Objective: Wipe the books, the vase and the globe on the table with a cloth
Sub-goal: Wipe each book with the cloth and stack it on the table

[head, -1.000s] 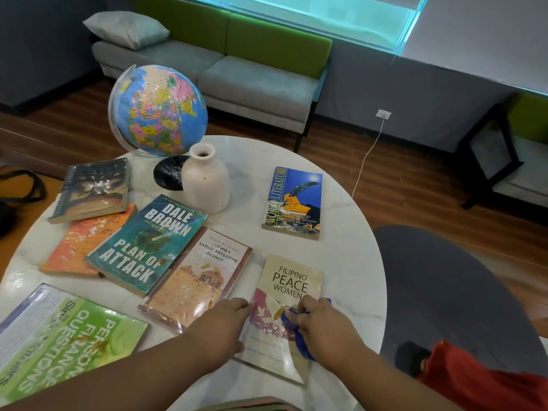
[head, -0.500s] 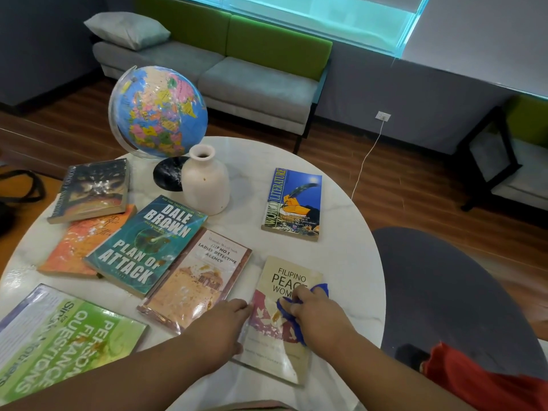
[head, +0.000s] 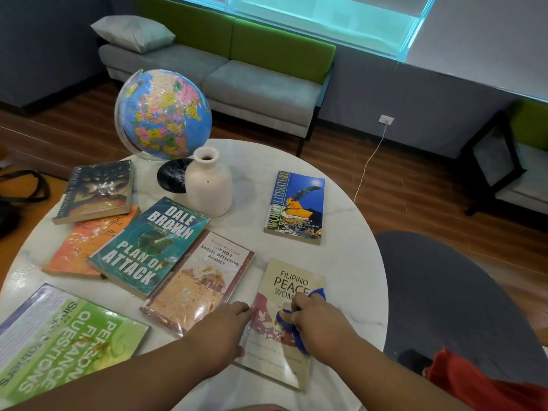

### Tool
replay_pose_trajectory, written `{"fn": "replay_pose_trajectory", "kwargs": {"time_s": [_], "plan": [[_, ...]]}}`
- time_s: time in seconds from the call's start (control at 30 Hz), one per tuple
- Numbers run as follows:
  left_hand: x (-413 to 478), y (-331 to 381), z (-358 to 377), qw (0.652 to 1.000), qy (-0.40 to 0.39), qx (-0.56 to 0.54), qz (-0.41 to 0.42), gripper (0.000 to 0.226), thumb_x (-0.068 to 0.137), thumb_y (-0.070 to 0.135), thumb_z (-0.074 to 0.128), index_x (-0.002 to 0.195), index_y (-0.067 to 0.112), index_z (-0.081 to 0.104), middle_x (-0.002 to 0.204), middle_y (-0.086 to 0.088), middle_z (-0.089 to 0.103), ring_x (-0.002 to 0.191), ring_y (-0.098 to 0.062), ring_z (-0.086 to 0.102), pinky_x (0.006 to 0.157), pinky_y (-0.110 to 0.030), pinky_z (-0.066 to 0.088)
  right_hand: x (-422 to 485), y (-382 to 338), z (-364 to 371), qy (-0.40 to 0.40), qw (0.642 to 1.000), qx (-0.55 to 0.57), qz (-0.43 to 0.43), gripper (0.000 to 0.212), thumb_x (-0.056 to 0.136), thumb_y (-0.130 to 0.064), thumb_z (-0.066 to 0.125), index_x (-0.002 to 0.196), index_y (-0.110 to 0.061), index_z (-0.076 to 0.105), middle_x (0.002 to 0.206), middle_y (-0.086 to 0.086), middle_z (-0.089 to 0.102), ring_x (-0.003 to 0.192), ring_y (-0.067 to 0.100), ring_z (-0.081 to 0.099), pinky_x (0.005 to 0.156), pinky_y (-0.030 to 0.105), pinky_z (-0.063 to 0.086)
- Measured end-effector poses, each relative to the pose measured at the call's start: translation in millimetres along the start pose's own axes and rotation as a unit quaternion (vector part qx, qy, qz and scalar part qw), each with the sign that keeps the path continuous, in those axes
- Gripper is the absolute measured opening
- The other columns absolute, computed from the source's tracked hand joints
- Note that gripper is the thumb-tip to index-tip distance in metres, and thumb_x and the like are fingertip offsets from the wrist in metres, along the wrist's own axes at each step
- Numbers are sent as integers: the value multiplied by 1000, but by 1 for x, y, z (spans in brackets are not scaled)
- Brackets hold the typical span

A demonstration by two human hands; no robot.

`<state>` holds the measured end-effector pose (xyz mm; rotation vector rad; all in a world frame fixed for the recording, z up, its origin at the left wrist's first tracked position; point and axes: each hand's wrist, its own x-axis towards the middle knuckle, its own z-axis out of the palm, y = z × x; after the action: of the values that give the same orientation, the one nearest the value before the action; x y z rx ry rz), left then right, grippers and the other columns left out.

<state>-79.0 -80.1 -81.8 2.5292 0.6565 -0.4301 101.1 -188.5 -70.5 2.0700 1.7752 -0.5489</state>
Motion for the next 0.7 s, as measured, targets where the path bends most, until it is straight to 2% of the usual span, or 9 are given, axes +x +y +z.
{"fn": "replay_pose_trajectory", "kwargs": {"time_s": [0.1,0.17,0.37,0.47,0.53,0.63,0.7], "plan": [[0,-1,0,1000,-1,5,3,79,88,27,64,153,22,19,150,5,31,133,-15,35,108,-25,33,7,1,0,14,1000,6,10,68,91,-16,57,148,-33,25,138,-1,31,116,28,39,81,36,48],[1,-1,0,1000,0,7,4,80,88,27,64,153,22,18,149,5,32,132,-15,36,107,-25,34,8,0,-1,19,1000,9,16,72,90,-16,59,149,-34,22,140,-1,29,118,28,37,83,37,49],[1,-1,1,1000,0,7,0,79,88,28,65,153,21,19,150,5,32,133,-15,36,108,-25,33,-6,-5,12,14,999,32,8,41,95,-16,53,134,-24,49,127,1,41,112,27,43,72,28,37],[2,-2,2,1000,-3,9,2,80,88,28,65,153,20,19,149,5,32,132,-15,36,107,-25,34,-3,0,12,46,996,54,54,56,94,-16,51,145,-29,34,132,0,37,114,26,40,76,31,46],[2,-3,2,1000,-3,8,3,81,87,28,65,153,20,19,150,5,31,133,-15,36,108,-25,34,-5,-3,12,51,995,58,65,61,93,-14,51,148,-26,29,133,1,36,114,26,39,79,33,49],[2,-2,2,1000,-5,12,3,80,89,28,64,153,20,18,152,5,28,135,-15,33,110,-25,31,-11,-11,21,43,996,70,19,45,96,-16,49,141,-24,42,128,2,39,110,25,42,73,29,41],[3,-3,2,1000,-2,12,3,80,88,29,64,153,20,18,151,5,29,135,-15,33,110,-24,31,-10,-6,25,54,994,91,22,38,99,-22,47,136,-27,48,126,-1,40,111,25,43,78,30,46]]}}
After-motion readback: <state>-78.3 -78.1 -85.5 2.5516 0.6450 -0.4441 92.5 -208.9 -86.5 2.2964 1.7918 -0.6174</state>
